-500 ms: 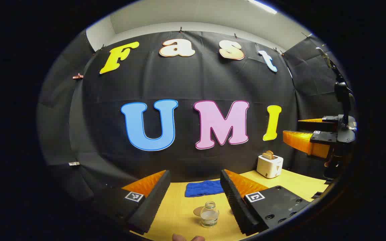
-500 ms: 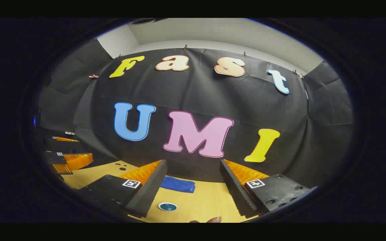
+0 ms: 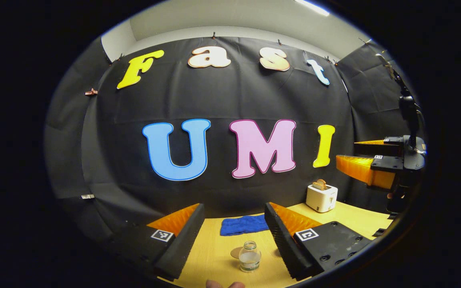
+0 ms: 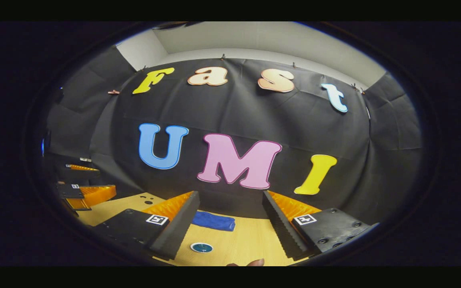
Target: Open the teacup lid with one hand, grasp the water bottle and pour water into the teacup with the other hand; after pouring, place the water bottle on the coaster and then close the teacup lid.
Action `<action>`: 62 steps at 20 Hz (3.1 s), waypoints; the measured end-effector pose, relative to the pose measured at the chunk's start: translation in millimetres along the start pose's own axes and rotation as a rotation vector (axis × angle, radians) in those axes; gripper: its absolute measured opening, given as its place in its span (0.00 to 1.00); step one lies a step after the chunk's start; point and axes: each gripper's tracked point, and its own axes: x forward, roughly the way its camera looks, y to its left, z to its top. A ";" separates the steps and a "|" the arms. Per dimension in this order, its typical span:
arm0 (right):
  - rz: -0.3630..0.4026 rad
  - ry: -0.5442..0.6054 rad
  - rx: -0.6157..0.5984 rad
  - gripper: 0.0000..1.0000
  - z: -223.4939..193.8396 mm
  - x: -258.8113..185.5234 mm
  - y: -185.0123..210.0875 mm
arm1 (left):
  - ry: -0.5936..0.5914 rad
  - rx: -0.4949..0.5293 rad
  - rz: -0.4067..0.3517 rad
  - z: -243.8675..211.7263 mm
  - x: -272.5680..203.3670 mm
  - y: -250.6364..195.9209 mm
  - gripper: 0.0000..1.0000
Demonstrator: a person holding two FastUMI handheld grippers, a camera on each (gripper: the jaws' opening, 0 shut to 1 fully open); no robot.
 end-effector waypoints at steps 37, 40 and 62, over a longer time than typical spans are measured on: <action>0.174 0.221 0.085 0.97 -327.9 56.7 76.7 | 0.117 -0.041 0.046 -232.4 53.4 -39.2 0.95; 0.199 0.260 0.075 0.90 -349.1 57.1 85.2 | 0.130 -0.028 0.045 -246.8 50.5 -42.1 0.95; 0.284 0.276 0.163 0.22 -345.2 68.5 93.9 | 0.164 -0.070 0.023 -283.1 74.9 -57.8 0.95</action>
